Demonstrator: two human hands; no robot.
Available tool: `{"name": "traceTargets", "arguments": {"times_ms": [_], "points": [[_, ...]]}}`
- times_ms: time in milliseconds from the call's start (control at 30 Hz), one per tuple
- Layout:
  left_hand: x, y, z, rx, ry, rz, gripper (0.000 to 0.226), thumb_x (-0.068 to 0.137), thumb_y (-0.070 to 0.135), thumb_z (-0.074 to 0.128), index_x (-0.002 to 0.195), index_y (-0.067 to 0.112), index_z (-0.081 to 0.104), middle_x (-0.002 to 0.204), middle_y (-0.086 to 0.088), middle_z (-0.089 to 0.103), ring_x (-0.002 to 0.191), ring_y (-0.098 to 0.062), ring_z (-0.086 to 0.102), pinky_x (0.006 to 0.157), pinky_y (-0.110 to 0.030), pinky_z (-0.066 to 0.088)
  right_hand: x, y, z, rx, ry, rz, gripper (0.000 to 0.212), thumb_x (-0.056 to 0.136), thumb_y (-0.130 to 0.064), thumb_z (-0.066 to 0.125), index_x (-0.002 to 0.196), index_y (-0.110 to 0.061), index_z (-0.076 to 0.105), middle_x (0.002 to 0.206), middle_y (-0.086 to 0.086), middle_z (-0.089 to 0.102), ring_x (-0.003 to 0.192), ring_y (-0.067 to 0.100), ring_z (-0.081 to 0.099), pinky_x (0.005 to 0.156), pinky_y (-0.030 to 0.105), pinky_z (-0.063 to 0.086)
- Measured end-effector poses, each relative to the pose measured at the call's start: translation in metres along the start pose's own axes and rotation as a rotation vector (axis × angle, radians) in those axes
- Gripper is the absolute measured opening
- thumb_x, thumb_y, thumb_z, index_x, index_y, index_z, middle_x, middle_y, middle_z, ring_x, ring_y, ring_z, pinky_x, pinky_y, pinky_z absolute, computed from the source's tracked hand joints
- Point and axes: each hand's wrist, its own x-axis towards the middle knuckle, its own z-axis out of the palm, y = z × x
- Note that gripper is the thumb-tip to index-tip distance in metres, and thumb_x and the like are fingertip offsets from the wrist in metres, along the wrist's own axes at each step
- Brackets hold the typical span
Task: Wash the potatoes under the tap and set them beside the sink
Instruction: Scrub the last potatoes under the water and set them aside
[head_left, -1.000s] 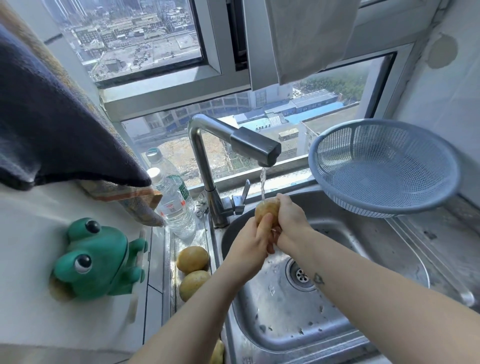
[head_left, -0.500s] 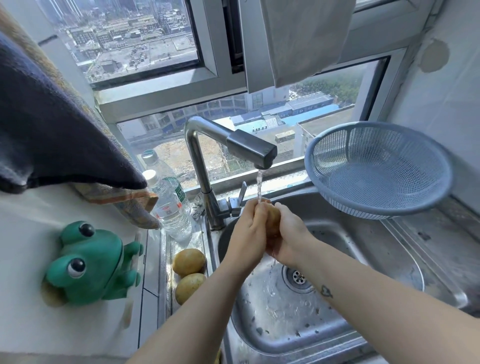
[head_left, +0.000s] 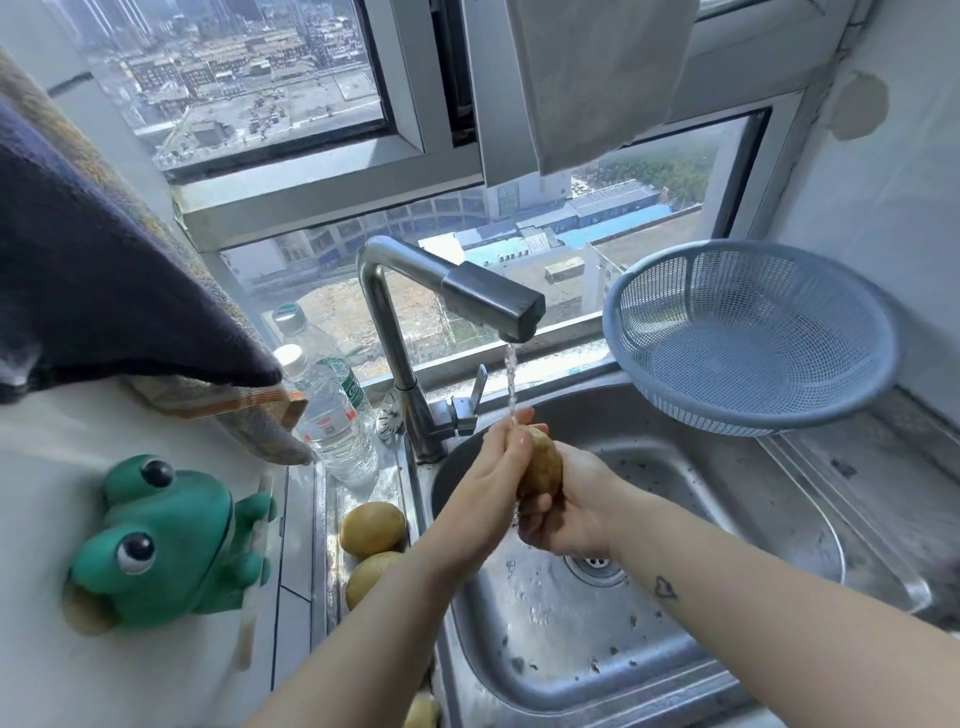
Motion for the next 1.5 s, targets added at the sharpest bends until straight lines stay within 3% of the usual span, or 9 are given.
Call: {"name": "traceTargets", "arguments": {"times_ms": [200,400,633,767,900,1033,1167,1400,1500], "points": [[0.014,0.010,0.007,-0.100,0.176,-0.038,0.022,0.087,0.039,0.049,0.087,0.026,0.067,0.090,-0.002,0.067,0.088,-0.017,0.062,0.072,-0.030,0.046,0.000,0.001,0.009,-0.124,0.014,-0.166,0.035,0.095,-0.041,0.039,0.078,-0.019,0.059,0.055,0.004,0.054,0.042,0.014,0.046,0.041,0.019,0.039],[0.034,0.019,0.006,-0.513,0.450,-0.311,0.025,0.093,0.022,0.050,0.073,0.014,0.061,0.063,-0.006,0.062,0.062,-0.020,0.061,0.065,-0.032,0.050,-0.004,-0.002,0.004,-0.652,-0.047,-0.458,0.049,0.093,-0.058,0.034,0.121,-0.027,0.059,0.114,0.000,0.067,0.105,0.017,0.061,0.090,0.033,0.045],[0.025,0.019,0.012,-0.477,0.323,-0.239,0.027,0.099,0.025,0.044,0.089,0.016,0.067,0.087,-0.005,0.070,0.086,-0.020,0.063,0.061,-0.029,0.046,-0.006,-0.003,0.000,-0.575,-0.019,-0.574,0.051,0.095,-0.053,0.037,0.111,-0.012,0.063,0.095,0.008,0.066,0.075,0.015,0.059,0.074,0.027,0.050],[0.012,0.003,0.005,-0.293,0.122,-0.099,0.034,0.097,0.033,0.047,0.129,0.023,0.052,0.114,-0.009,0.064,0.095,-0.019,0.061,0.067,-0.027,0.048,-0.003,-0.006,-0.001,-0.353,-0.045,-0.409,0.044,0.099,-0.042,0.032,0.100,-0.011,0.063,0.067,0.007,0.058,0.052,0.015,0.048,0.054,0.027,0.041],[0.004,-0.002,0.002,-0.124,0.021,0.011,0.061,0.077,0.031,0.066,0.131,0.028,0.039,0.114,-0.010,0.061,0.100,-0.015,0.065,0.076,-0.024,0.053,-0.001,-0.005,0.000,-0.347,-0.057,-0.366,0.036,0.094,-0.037,0.035,0.096,-0.012,0.061,0.076,0.012,0.054,0.065,0.020,0.050,0.061,0.031,0.040],[0.013,0.002,0.010,-0.246,0.307,0.002,0.030,0.069,0.032,0.068,0.095,0.019,0.058,0.080,-0.005,0.063,0.069,-0.017,0.062,0.049,-0.026,0.047,0.001,0.005,0.010,-0.504,0.069,-0.492,0.054,0.100,-0.045,0.027,0.102,-0.007,0.065,0.096,0.023,0.064,0.083,0.027,0.055,0.072,0.037,0.044],[0.019,0.005,0.012,-0.516,0.450,-0.213,0.023,0.085,0.027,0.056,0.064,0.019,0.055,0.052,0.001,0.053,0.049,-0.016,0.049,0.042,-0.019,0.035,-0.008,0.012,0.010,-0.721,-0.012,-0.614,0.043,0.101,-0.047,0.023,0.113,-0.025,0.057,0.100,-0.004,0.065,0.087,0.006,0.060,0.073,0.017,0.047],[0.025,0.005,-0.007,-0.668,0.341,-0.436,0.020,0.090,0.020,0.046,0.087,0.018,0.065,0.072,-0.005,0.067,0.061,-0.021,0.063,0.049,-0.028,0.050,-0.010,0.002,-0.001,-0.880,-0.163,-0.687,0.047,0.099,-0.030,0.046,0.142,-0.029,0.030,0.127,-0.001,0.055,0.118,0.018,0.055,0.097,0.026,0.047],[0.022,0.003,-0.007,-0.731,0.255,-0.447,0.024,0.089,0.025,0.045,0.095,0.015,0.066,0.085,-0.010,0.068,0.076,-0.025,0.064,0.067,-0.034,0.051,-0.005,-0.004,0.002,-0.779,-0.184,-0.665,0.041,0.095,-0.022,0.054,0.134,-0.028,0.043,0.120,0.009,0.061,0.110,0.021,0.061,0.097,0.035,0.049]]}}
